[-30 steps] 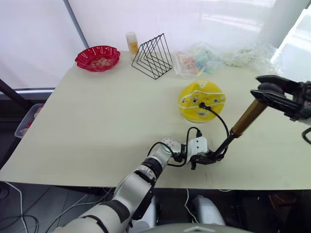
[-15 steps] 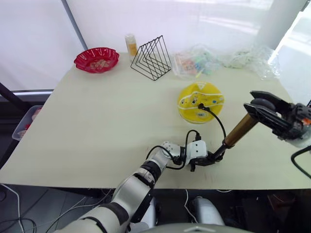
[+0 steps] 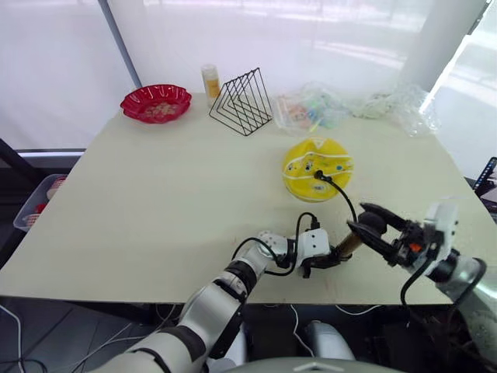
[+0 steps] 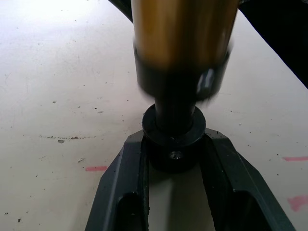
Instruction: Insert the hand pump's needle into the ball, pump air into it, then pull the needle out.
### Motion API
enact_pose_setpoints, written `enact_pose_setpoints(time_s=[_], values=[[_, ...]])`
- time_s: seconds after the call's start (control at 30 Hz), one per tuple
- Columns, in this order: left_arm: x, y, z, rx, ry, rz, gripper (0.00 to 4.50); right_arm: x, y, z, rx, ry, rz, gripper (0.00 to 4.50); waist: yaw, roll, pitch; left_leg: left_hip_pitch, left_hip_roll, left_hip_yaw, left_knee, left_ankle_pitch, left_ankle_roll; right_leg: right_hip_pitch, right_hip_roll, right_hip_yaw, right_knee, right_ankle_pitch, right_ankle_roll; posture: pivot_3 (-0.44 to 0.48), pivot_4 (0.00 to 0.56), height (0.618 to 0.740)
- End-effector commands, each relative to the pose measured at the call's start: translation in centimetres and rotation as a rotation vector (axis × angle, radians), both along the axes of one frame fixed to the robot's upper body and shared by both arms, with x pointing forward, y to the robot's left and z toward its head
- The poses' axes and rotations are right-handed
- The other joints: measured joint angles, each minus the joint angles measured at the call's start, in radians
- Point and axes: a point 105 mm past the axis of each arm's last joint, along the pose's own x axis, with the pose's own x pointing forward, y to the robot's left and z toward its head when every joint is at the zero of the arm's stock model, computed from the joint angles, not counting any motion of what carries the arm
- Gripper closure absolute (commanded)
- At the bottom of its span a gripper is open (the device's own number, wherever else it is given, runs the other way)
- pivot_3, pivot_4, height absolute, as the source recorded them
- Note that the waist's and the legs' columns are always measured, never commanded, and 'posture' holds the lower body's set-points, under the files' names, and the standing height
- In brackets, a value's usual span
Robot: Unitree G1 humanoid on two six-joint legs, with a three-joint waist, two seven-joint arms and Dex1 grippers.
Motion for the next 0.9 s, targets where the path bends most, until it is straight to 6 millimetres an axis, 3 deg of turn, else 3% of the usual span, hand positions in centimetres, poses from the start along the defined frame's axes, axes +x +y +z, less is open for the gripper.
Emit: enact_pose_setpoints(time_s=[0.03, 0.1, 0.27, 0.33, 0.47, 0.57, 0.77, 0.8, 0.9], values=[[-2.6, 1.8, -4.2, 0.177, 0.106, -0.060, 3.48, 0.4, -0.2, -1.5, -0.026, 0.037, -0.027, 2.43, 0.000, 0.002, -0.001, 0.000, 0.000, 0.000, 0.000, 0.000, 0.000, 0.000, 0.000, 0.000, 0.000, 0.000, 0.000, 0.000, 0.150, 0.737], [-2.6, 1.9, -4.2, 0.180, 0.103, -0.060, 3.48, 0.5, -0.2, -1.3, -0.027, 0.025, -0.027, 2.43, 0.000, 0.002, -0.001, 0.001, 0.000, -0.001, 0.000, 0.000, 0.000, 0.001, -0.001, -0.001, 0.000, 0.000, 0.000, 0.000, 0.150, 0.737], [-2.8, 2.3, -4.9, 0.189, 0.102, -0.038, 3.48, -0.4, 0.3, 5.3, -0.014, -0.133, 0.087, 2.43, 0.002, 0.006, 0.003, -0.001, 0.000, -0.005, 0.000, 0.000, 0.000, 0.002, -0.002, -0.005, -0.002, 0.000, -0.001, 0.000, 0.150, 0.737], [-3.1, 2.4, -5.0, 0.187, 0.110, -0.040, 3.48, -0.4, 0.1, 8.8, 0.003, -0.199, 0.097, 2.43, 0.001, 0.013, 0.007, -0.001, 0.000, -0.005, 0.000, 0.000, 0.000, 0.003, -0.003, -0.005, -0.002, 0.000, -0.001, 0.000, 0.150, 0.737], [-3.5, 2.5, -5.3, 0.188, 0.128, -0.052, 3.48, -0.7, -1.5, 14.9, 0.017, -0.274, 0.093, 2.43, 0.006, 0.018, 0.013, -0.002, -0.001, -0.006, 0.001, 0.000, 0.000, 0.003, -0.006, -0.006, -0.002, 0.000, 0.000, 0.000, 0.150, 0.737], [-3.7, 2.6, -5.4, 0.190, 0.133, -0.057, 3.48, -1.2, -2.6, 17.5, 0.028, -0.273, 0.082, 2.43, 0.009, 0.023, 0.016, -0.005, -0.002, -0.007, 0.000, 0.000, 0.000, 0.003, -0.003, -0.008, -0.005, 0.000, 0.000, 0.000, 0.150, 0.737], [-3.7, 2.4, -5.3, 0.188, 0.135, -0.064, 3.48, -1.2, -4.6, 20.8, 0.068, -0.289, 0.020, 2.43, 0.009, 0.022, 0.016, -0.010, -0.001, -0.010, 0.000, 0.000, 0.000, 0.002, -0.004, -0.010, -0.009, 0.000, 0.000, 0.000, 0.150, 0.737], [-3.7, 2.4, -5.3, 0.188, 0.135, -0.064, 3.48, -1.0, -4.6, 20.4, 0.054, -0.275, 0.014, 2.43, 0.010, 0.022, 0.016, -0.011, -0.001, -0.010, 0.000, 0.000, 0.000, 0.002, -0.004, -0.011, -0.009, 0.000, 0.000, 0.000, 0.150, 0.737], [-3.7, 2.4, -5.3, 0.185, 0.136, -0.063, 3.48, -0.2, -3.8, 16.6, -0.011, -0.167, 0.016, 2.43, 0.013, 0.022, 0.016, -0.015, -0.001, -0.014, 0.001, 0.000, 0.000, 0.001, -0.003, -0.013, -0.012, 0.001, 0.000, 0.000, 0.150, 0.737]])
